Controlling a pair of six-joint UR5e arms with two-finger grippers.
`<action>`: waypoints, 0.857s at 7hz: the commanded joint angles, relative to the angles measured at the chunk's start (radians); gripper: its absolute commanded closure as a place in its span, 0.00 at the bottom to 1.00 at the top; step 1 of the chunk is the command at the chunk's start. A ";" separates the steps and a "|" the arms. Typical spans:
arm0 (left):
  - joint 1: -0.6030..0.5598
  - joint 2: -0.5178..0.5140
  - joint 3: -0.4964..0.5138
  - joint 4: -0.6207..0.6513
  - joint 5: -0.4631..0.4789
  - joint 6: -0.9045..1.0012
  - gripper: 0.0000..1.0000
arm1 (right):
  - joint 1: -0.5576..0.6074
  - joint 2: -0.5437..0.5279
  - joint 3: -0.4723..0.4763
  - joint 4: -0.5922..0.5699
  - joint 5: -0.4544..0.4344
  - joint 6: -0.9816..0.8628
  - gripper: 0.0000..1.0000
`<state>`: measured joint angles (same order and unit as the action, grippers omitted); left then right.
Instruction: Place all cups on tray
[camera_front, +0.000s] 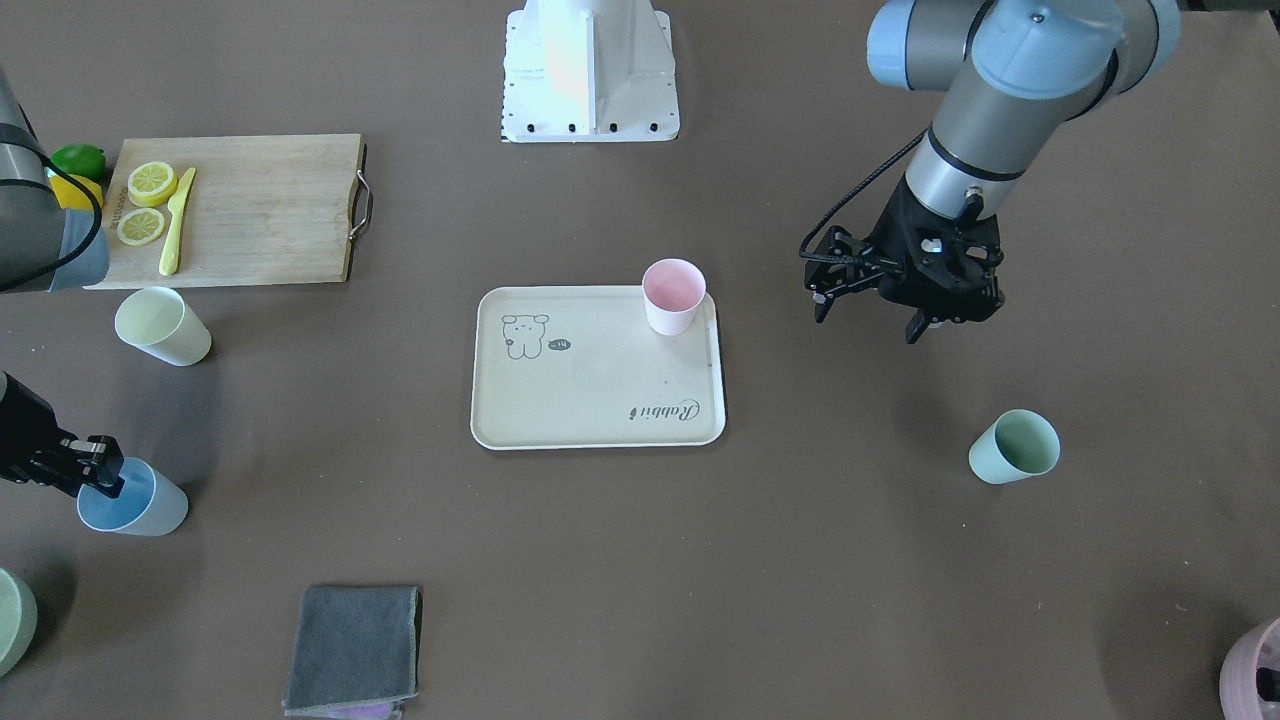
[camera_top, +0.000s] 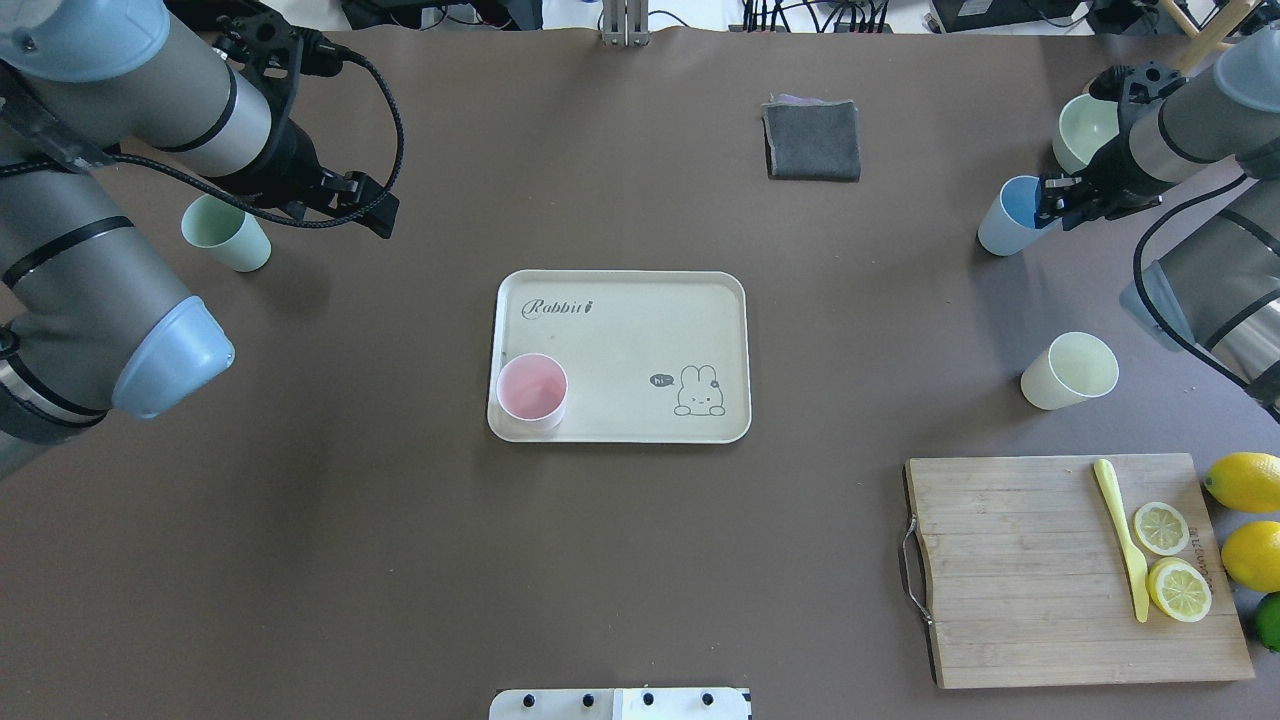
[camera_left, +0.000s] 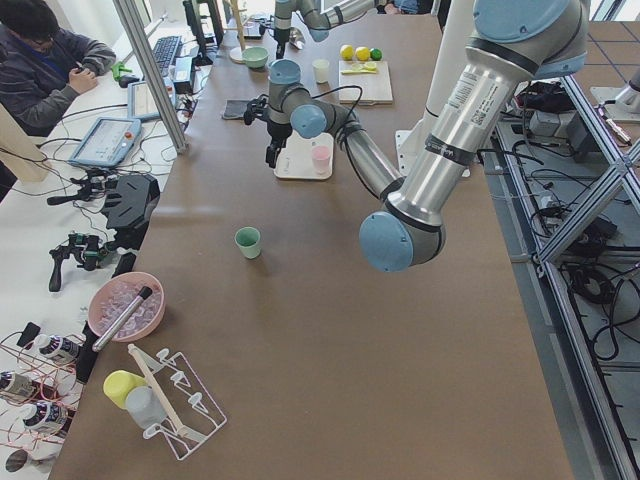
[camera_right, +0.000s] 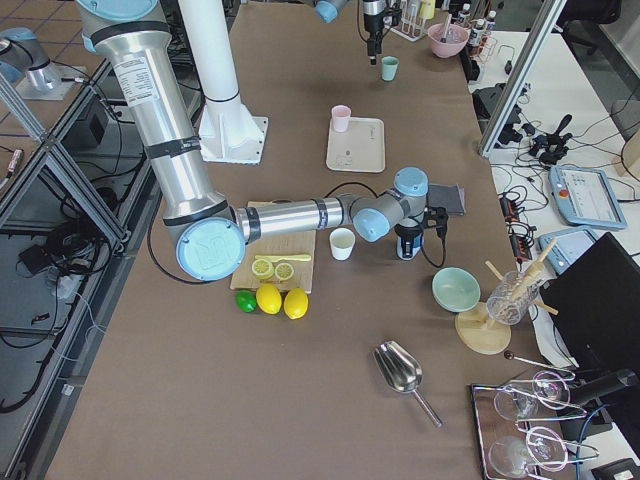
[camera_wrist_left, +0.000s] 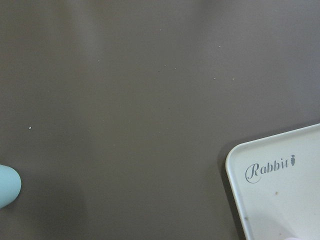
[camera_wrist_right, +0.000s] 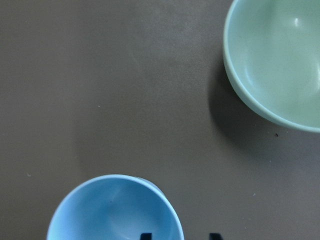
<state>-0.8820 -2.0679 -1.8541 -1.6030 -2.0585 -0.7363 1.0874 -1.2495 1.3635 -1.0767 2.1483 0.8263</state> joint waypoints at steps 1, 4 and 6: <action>0.000 0.000 0.001 0.000 0.001 0.000 0.02 | -0.012 0.025 0.050 0.003 0.004 0.237 1.00; -0.015 0.000 0.012 0.003 -0.002 0.027 0.02 | -0.064 0.087 0.184 -0.081 0.004 0.501 1.00; -0.102 0.015 0.083 -0.002 -0.012 0.193 0.02 | -0.206 0.177 0.345 -0.353 -0.092 0.630 1.00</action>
<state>-0.9331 -2.0616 -1.8168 -1.6006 -2.0657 -0.6347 0.9719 -1.1293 1.6186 -1.2801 2.1242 1.3625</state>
